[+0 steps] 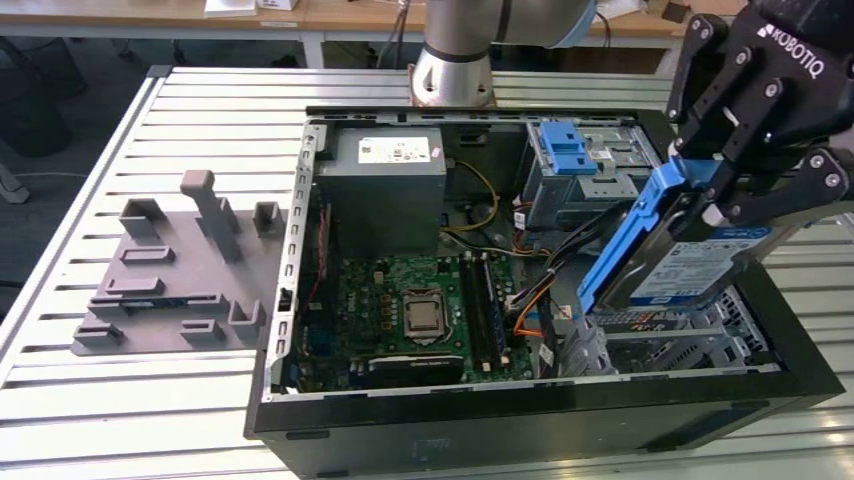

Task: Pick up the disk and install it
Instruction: 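Insert the disk into the insertion slot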

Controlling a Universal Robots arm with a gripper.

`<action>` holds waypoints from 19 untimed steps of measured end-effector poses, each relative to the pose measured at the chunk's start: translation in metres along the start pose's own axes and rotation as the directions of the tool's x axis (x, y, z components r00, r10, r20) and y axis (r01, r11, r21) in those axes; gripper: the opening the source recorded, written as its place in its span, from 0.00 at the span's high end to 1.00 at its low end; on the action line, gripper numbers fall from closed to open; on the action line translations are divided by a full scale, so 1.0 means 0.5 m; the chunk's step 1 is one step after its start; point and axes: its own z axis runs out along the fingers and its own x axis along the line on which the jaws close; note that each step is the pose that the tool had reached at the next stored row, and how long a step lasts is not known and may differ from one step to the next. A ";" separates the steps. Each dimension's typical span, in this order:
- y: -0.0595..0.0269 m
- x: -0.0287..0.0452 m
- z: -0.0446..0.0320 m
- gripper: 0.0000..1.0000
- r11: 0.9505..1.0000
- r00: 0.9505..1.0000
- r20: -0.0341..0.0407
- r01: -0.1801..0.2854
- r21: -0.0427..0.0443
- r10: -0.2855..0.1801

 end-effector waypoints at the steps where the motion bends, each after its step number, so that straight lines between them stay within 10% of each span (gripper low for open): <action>1: -0.006 0.000 0.001 0.64 1.000 1.000 0.000 0.000 0.000 0.000; 19: -0.039 0.006 0.025 0.64 1.000 1.000 0.000 0.012 0.000 -0.012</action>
